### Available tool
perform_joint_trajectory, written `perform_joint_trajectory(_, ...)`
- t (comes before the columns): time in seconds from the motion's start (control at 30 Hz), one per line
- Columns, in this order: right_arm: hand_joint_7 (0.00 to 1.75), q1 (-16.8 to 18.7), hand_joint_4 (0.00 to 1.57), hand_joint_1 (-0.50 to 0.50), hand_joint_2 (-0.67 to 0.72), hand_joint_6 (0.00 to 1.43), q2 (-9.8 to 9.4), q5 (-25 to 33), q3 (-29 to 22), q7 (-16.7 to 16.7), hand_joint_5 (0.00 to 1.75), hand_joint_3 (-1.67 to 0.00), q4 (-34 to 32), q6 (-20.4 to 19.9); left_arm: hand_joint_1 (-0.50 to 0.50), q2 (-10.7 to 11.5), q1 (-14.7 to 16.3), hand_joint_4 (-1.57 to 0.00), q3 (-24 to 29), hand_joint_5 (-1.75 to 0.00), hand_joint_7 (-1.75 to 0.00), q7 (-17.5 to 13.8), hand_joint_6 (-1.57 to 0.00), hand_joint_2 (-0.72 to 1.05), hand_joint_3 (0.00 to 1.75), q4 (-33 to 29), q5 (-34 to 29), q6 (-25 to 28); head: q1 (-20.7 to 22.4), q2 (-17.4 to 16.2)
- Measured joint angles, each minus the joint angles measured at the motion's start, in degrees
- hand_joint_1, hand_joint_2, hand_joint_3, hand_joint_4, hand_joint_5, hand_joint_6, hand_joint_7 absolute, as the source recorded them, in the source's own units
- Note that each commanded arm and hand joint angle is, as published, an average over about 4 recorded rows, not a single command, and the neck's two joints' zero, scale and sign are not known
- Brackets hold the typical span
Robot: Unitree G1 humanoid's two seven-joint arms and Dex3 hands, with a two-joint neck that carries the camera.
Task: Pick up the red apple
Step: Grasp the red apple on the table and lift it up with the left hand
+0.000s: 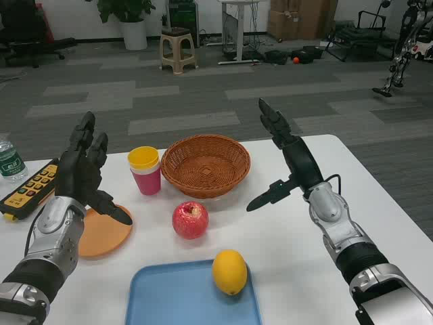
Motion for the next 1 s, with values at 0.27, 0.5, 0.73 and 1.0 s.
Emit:
perform_joint_trajectory(0.27, 0.07, -0.56, 0.00, -0.50, 0.15, 0.00, 0.10, 4.83, 3.86, -3.14, 0.00, -0.08, 1.19, -0.10, -0.50, -1.08, 2.13, 0.00, -0.68, 0.00, 0.00, 2.52, 0.00, -0.55, 0.07, -5.74, -4.43, -4.39, 0.04, 7.16)
perform_joint_trajectory(0.5, 0.07, -0.56, 0.00, -0.50, 0.15, 0.00, 0.10, 4.85, 3.86, -3.23, 0.00, -0.08, 0.95, -0.10, -0.50, -1.08, 2.20, 0.00, -0.69, 0.00, 0.00, 2.70, 0.00, -0.55, 0.09, -5.83, -4.44, -4.43, 0.67, 6.84)
perform_joint_trajectory(0.73, 0.07, -0.55, 0.00, -0.50, 0.15, 0.00, 0.17, 4.85, 3.86, -3.23, 0.00, -0.08, 0.15, -0.10, -0.50, -1.07, 2.76, 0.00, -0.72, 0.00, 0.00, 2.71, 0.00, -0.55, 0.09, -5.97, -4.48, -4.45, 0.16, 6.25)
perform_joint_trajectory(1.0, 0.07, -0.53, 0.00, -0.50, 0.17, 0.00, 0.61, 4.85, 3.74, -3.23, 0.00, -0.08, -0.22, -0.11, -0.50, -1.04, 2.79, 0.00, -1.40, 0.00, 0.00, 2.71, 0.00, -0.55, 0.09, -5.97, -4.71, -4.45, -1.14, 4.53)
